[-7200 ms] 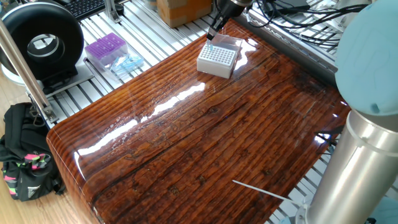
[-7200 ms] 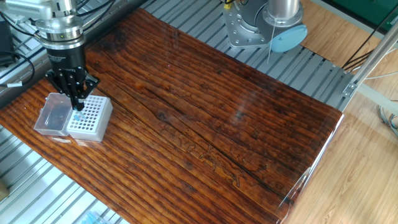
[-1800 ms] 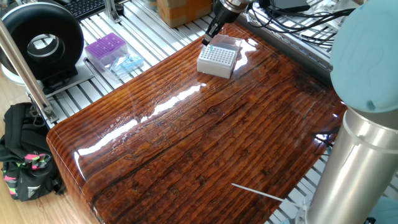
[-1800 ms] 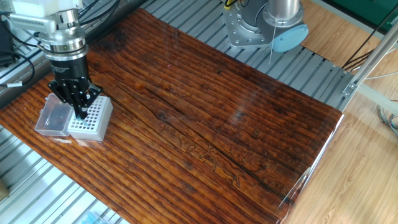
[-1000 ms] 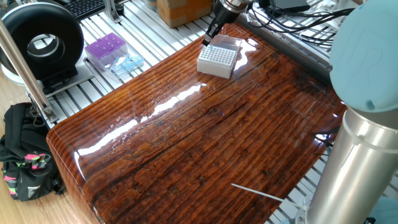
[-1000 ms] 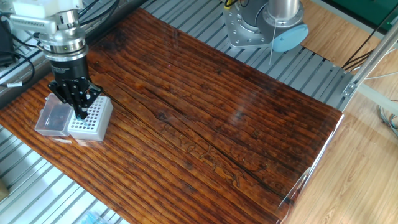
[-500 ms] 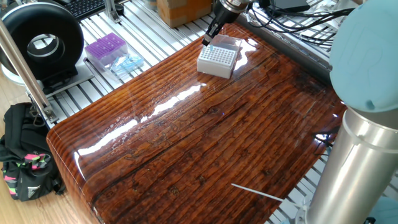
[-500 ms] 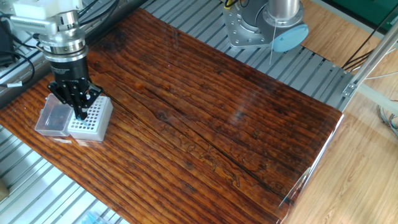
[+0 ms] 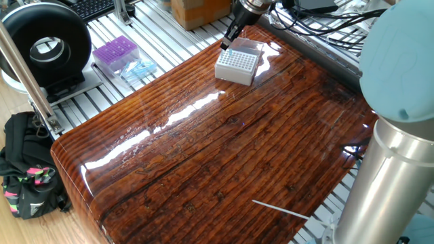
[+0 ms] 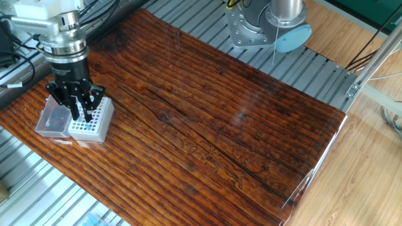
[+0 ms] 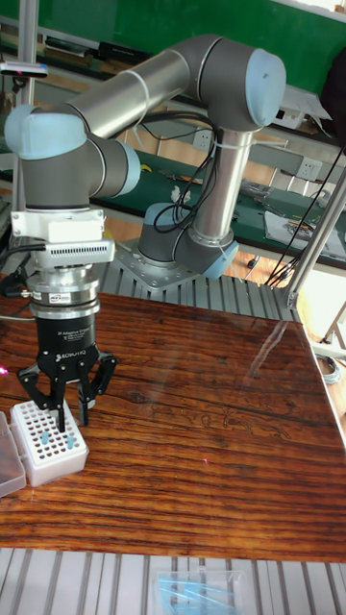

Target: Insert a medium pipette tip into the holder for medium pipette tips

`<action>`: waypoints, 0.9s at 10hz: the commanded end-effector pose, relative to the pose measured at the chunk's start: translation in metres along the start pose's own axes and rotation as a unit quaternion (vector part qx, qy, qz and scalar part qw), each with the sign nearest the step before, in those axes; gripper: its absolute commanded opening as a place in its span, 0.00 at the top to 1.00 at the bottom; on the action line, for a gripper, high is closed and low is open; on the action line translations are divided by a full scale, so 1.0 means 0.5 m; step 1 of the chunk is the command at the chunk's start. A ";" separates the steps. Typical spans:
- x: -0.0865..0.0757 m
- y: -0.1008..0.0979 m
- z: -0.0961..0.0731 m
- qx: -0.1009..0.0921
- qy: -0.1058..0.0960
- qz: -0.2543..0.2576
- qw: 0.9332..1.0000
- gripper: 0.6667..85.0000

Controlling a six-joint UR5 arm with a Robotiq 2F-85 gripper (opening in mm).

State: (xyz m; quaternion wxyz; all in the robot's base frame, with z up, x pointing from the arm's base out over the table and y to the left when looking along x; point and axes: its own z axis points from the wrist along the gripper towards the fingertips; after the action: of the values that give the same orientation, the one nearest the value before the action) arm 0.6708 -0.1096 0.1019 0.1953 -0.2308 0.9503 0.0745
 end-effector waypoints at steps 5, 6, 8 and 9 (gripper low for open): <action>-0.006 0.091 -0.049 0.040 0.090 0.171 0.980 1.00; -0.010 0.144 -0.049 0.025 0.106 0.219 0.970 1.00; -0.023 0.199 -0.038 -0.001 0.105 0.267 0.958 1.00; -0.001 0.174 -0.037 0.034 0.114 0.284 0.951 1.00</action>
State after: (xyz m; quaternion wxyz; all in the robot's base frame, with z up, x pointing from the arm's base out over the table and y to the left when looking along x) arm 0.6366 -0.0512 0.1219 0.0881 -0.0290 0.9930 0.0732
